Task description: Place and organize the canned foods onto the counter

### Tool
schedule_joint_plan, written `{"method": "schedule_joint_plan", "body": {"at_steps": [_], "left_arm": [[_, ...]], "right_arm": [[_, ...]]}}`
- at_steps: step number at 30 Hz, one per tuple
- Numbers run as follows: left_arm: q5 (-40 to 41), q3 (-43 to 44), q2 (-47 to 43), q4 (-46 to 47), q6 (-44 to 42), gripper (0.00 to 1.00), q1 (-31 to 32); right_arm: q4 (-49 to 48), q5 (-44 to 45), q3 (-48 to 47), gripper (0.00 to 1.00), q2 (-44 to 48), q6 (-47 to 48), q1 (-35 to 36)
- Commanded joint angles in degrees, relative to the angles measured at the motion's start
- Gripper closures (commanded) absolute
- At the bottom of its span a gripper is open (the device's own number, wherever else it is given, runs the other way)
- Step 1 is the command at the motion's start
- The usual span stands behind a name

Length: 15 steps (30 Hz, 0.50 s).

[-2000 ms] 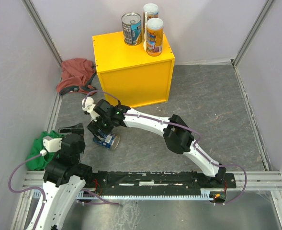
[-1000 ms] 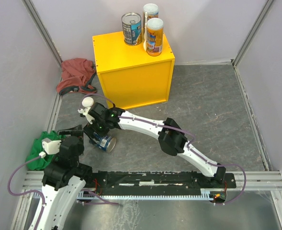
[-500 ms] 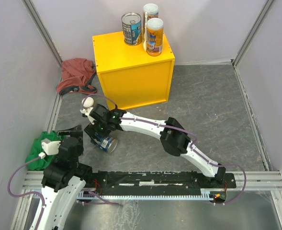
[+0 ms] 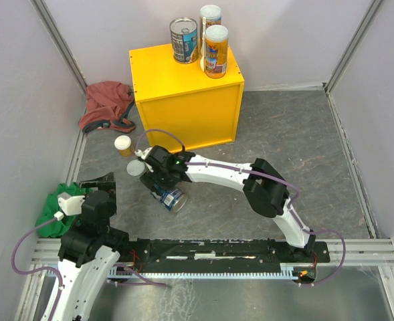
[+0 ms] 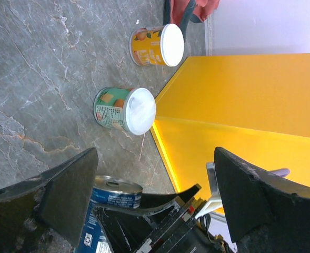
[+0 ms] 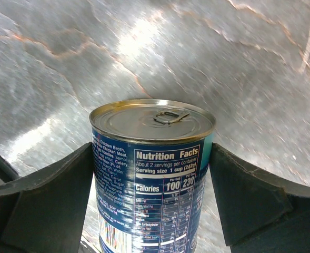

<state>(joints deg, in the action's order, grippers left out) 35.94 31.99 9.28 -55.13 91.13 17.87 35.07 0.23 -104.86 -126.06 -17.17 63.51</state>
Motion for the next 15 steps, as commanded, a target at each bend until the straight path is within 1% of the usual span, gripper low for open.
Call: {"method": "schedule_joint_plan", "body": {"at_steps": [1, 9, 15], "left_arm": [[1.51, 0.31, 1.66, 3.86, 0.61, 0.04, 0.06], [0.53, -1.12, 3.82, 7.77, -0.22, 0.04, 0.06], [0.23, -2.12, 5.1, 10.04, -1.39, 0.04, 0.06]], "right_arm": [[-5.01, 4.27, 4.84, 0.59, 9.92, -0.56, -1.51], [-11.5, 6.19, 13.74, 0.62, 19.04, -0.61, -3.17], [-15.51, 7.25, 19.11, 0.63, 23.3, -0.22, -3.72]]}}
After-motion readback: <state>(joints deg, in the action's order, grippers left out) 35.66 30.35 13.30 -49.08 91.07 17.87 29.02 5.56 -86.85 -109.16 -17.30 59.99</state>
